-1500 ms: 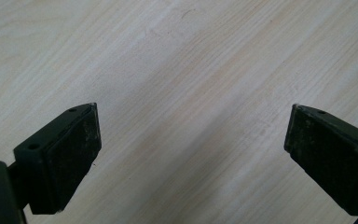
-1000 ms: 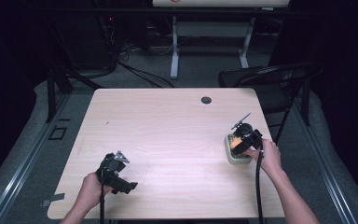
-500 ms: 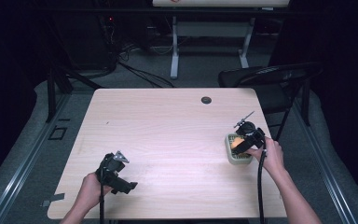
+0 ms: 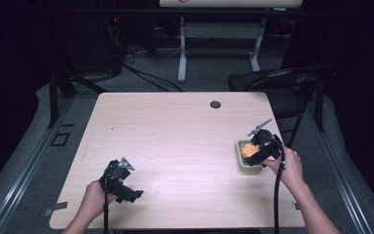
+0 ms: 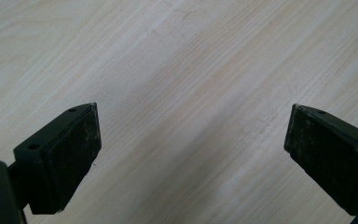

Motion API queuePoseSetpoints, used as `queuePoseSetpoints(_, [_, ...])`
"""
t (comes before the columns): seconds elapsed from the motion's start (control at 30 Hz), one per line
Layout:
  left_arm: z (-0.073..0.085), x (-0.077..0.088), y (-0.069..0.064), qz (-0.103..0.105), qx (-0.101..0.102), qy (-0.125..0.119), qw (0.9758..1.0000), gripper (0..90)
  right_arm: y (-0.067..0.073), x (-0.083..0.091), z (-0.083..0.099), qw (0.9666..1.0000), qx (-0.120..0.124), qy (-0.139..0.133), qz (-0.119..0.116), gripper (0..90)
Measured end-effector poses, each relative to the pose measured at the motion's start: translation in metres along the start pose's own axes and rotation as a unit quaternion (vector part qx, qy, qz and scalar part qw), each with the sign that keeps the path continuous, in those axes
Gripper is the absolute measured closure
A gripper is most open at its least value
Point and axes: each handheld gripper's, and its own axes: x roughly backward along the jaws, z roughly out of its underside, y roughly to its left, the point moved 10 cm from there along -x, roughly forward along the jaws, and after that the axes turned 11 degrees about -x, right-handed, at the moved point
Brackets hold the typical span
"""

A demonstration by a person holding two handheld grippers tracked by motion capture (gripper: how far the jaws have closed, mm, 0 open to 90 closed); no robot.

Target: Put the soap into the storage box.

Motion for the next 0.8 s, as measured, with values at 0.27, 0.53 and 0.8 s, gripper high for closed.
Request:
queuePoseSetpoints(0.27, [0.000,0.000,0.000,0.000,0.000,0.000,1.0000,3.9,0.019,0.012,0.019,0.9998,0.016,-0.001,-0.015,6.0])
queuePoseSetpoints(0.53, [0.000,0.000,0.000,0.001,-0.001,0.000,1.0000,3.9,0.033,0.010,0.044,0.9991,0.033,0.019,-0.019,5.3])
queuePoseSetpoints(0.8, [-0.001,-0.001,0.000,0.001,-0.002,-0.001,1.0000,3.9,0.044,0.007,0.075,0.9976,0.047,0.051,-0.010,3.1])
